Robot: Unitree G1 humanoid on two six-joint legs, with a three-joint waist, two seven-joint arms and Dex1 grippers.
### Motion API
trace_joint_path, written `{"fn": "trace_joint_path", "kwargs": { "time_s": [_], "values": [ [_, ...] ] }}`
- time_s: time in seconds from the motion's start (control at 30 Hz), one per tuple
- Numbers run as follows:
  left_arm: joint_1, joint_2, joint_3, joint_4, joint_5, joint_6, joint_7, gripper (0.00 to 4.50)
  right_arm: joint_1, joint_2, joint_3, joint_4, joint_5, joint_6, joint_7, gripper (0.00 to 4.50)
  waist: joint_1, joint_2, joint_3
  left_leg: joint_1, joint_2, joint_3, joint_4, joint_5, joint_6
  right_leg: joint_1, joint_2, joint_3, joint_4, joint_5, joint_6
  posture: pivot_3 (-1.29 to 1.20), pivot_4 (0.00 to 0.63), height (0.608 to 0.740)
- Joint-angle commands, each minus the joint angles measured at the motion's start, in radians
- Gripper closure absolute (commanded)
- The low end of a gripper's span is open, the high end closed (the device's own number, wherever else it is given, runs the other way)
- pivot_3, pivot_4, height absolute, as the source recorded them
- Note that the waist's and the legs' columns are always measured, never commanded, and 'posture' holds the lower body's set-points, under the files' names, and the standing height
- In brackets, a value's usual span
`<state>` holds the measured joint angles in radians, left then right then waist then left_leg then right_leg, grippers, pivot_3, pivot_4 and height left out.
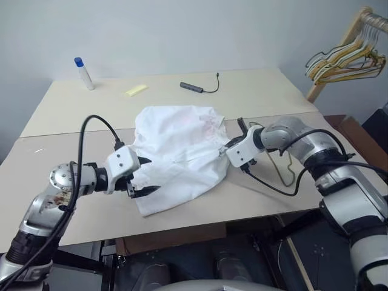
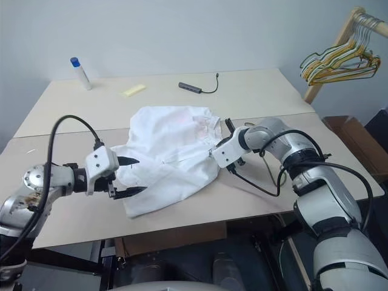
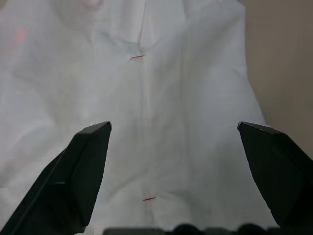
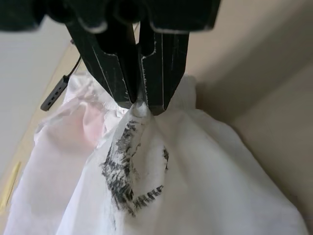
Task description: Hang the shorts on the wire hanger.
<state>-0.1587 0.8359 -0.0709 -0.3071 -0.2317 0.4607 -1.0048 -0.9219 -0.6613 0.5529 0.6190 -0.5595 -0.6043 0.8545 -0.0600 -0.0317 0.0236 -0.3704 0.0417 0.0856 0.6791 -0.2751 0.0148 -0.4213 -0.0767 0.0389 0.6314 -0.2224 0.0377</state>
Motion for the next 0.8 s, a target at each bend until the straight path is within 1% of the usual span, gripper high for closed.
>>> {"fn": "trace_joint_path", "kwargs": {
  "time_s": [0.03, 0.17, 0.4, 0.5, 0.7, 0.77, 0.8],
  "values": [
    [-0.013, -0.007, -0.058, -0.039, 0.051, 0.047, 0.045, 0.0, 0.029, -0.027, -0.067, -0.136, 0.049, 0.075, 0.037, 4.49, -0.004, 0.0, 0.0, 0.0, 0.0, 0.0, 0.0, 0.0, 0.0, 0.0, 0.0, 0.0, 0.0, 0.0, 0.0, -0.01, 0.0, 0.74],
    [-0.051, -0.03, -0.133, 0.029, 0.135, 0.084, 0.104, 0.0, 0.075, -0.041, -0.082, -0.218, 0.075, 0.115, 0.072, 4.49, -0.007, 0.0, 0.0, 0.001, 0.0, 0.0, 0.0, 0.0, 0.0, 0.0, 0.0, 0.0, 0.0, 0.0, 0.0, -0.02, 0.0, 0.74],
    [-0.047, 0.011, -0.243, 0.096, 0.22, 0.061, 0.057, 0.0, 0.082, -0.043, -0.094, -0.252, 0.073, 0.143, 0.085, 4.49, -0.01, 0.0, 0.0, 0.001, 0.0, 0.0, 0.0, 0.0, 0.0, 0.001, 0.0, 0.001, -0.001, 0.0, 0.0, -0.02, 0.0, 0.74],
    [-0.053, 0.012, -0.267, 0.137, 0.245, 0.042, 0.048, 0.63, 0.084, -0.041, -0.096, -0.261, 0.075, 0.149, 0.087, 4.5, -0.01, 0.003, -0.002, 0.002, 0.0, 0.001, 0.0, 0.0, 0.0, 0.002, 0.0, 0.001, -0.001, 0.0, 0.0, -0.02, 0.0, 0.74],
    [-0.071, 0.009, -0.254, 0.197, 0.233, 0.023, 0.022, 2.48, 0.09, -0.045, -0.1, -0.276, 0.079, 0.159, 0.088, 4.5, -0.011, 0.008, -0.006, 0.004, 0.0, 0.001, 0.0, 0.0, 0.001, 0.003, 0.001, 0.001, 0.0, 0.0, 0.0, -0.03, 0.0, 0.74],
    [-0.087, 0.01, -0.24, 0.231, 0.235, 0.006, 0.024, 3.22, 0.094, -0.047, -0.102, -0.285, 0.08, 0.165, 0.086, 4.5, -0.012, 0.009, -0.006, 0.004, 0.0, 0.001, 0.0, 0.0, 0.001, 0.003, 0.001, 0.001, 0.0, 0.0, 0.0, -0.03, 0.0, 0.74],
    [-0.097, 0.011, -0.232, 0.247, 0.235, -0.002, 0.025, 3.41, 0.096, -0.049, -0.103, -0.288, 0.081, 0.167, 0.086, 4.5, -0.012, 0.009, -0.006, 0.004, 0.0, 0.001, 0.0, 0.0, 0.001, 0.003, 0.001, 0.001, 0.0, 0.0, 0.0, -0.03, 0.0, 0.74]
  ]
}}
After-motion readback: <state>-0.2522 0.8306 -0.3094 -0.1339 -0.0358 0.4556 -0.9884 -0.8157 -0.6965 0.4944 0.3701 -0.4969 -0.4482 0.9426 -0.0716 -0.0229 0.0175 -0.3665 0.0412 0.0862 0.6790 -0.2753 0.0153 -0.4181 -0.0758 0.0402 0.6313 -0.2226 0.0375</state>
